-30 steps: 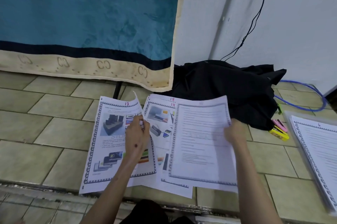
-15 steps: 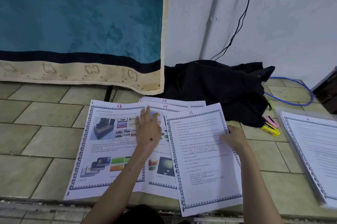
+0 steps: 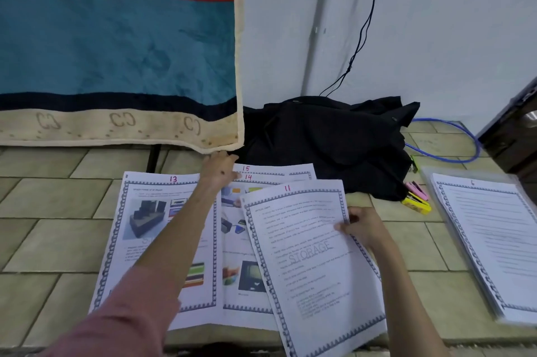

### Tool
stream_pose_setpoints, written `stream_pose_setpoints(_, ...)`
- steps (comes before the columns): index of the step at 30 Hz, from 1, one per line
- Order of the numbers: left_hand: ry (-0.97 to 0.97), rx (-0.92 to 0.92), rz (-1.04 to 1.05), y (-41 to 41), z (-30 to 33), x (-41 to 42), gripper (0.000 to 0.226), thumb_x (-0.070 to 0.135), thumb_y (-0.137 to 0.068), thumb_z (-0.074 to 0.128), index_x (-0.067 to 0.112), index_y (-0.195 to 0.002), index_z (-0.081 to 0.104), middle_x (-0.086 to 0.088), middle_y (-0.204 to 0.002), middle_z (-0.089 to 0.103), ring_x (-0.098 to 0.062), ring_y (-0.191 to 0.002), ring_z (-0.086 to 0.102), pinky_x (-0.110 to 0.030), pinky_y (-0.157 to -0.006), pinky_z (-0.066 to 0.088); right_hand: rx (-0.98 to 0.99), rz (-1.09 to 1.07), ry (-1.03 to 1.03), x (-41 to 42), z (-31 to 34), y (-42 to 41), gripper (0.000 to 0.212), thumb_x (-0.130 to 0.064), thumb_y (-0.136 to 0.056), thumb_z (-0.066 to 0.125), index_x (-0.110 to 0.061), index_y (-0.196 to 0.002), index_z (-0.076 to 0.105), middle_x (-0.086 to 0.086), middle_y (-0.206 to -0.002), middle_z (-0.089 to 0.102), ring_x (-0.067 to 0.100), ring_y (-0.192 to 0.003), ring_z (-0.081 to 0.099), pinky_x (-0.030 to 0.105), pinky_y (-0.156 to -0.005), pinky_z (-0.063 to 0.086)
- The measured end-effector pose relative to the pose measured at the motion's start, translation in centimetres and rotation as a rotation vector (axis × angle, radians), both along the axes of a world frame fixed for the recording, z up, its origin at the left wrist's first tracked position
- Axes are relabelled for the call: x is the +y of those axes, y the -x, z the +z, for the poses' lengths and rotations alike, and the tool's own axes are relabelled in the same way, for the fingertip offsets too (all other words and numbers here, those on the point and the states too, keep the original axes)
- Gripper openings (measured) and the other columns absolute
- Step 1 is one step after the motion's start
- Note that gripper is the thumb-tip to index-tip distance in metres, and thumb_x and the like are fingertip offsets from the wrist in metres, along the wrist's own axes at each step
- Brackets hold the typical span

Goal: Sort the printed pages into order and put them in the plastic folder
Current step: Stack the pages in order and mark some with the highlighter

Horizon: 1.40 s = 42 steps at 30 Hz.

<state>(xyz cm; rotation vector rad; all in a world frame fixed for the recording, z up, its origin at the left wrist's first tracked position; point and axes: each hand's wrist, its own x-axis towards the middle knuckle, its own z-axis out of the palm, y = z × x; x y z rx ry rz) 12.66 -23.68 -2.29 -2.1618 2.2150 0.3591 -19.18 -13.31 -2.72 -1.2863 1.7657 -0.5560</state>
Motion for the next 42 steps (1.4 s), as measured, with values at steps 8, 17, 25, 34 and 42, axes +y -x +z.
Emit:
stream_pose_setpoints(8,0.215,0.398,-0.008,-1.2,1.8,0.8,0.025,0.008,-0.063,0.081,0.023,-0.055,0.062,0.003,-0.073,0.071,-0.013,-0.082,0.065,-0.03,-0.09,0.043,-0.022,-0.045,0.07,0.8,-0.8,-0.3,0.016,0.001,-0.078,0.071,-0.014,-0.075,0.066,0.001,-0.082,0.067,0.022,-0.078,0.063,0.03,-0.072,0.053)
stream_pose_setpoints(17,0.407,0.372,-0.13,-2.4,-3.5,4.5,0.04,0.002,-0.086,0.054,0.008,-0.126,0.055,-0.011,-0.112,0.063,-0.029,-0.102,0.056,-0.031,-0.093,0.037,-0.048,-0.055,0.15,0.9,-1.2,-0.8,0.012,0.006,-0.079,0.066,-0.006,-0.077,0.067,-0.008,-0.085,0.062,0.01,-0.075,0.058,0.008,-0.056,0.041)
stream_pose_setpoints(25,0.451,0.324,-0.009,-3.6,-5.0,4.8,0.047,0.019,-0.082,0.046,0.004,-0.126,0.053,-0.014,-0.111,0.061,-0.031,-0.105,0.054,-0.039,-0.098,0.038,-0.03,-0.191,0.216,-1.7,-0.3,-3.0,0.023,-0.017,-0.087,0.064,-0.002,-0.071,0.061,0.0,-0.061,0.053,0.014,-0.057,0.046,0.019,-0.049,0.034)
stream_pose_setpoints(34,0.497,0.411,0.077,-3.2,-4.8,5.0,0.02,0.014,-0.074,0.057,0.003,-0.09,0.058,-0.015,-0.087,0.058,-0.032,-0.087,0.053,-0.039,-0.075,0.039,-0.268,-0.094,0.004,-4.1,1.3,-5.3,0.014,-0.015,-0.086,0.066,-0.003,-0.091,0.068,0.01,-0.094,0.072,0.027,-0.086,0.069,0.038,-0.078,0.057)
stream_pose_setpoints(42,0.474,0.412,0.103,-2.9,-4.2,5.5,0.018,0.017,-0.082,0.062,0.003,-0.089,0.054,-0.014,-0.086,0.056,-0.03,-0.086,0.05,-0.039,-0.076,0.039,-0.414,-0.054,-0.027,-3.6,1.5,-5.1,0.017,-0.013,-0.09,0.062,-0.002,-0.098,0.071,0.007,-0.096,0.074,0.018,-0.085,0.071,0.023,-0.065,0.057)
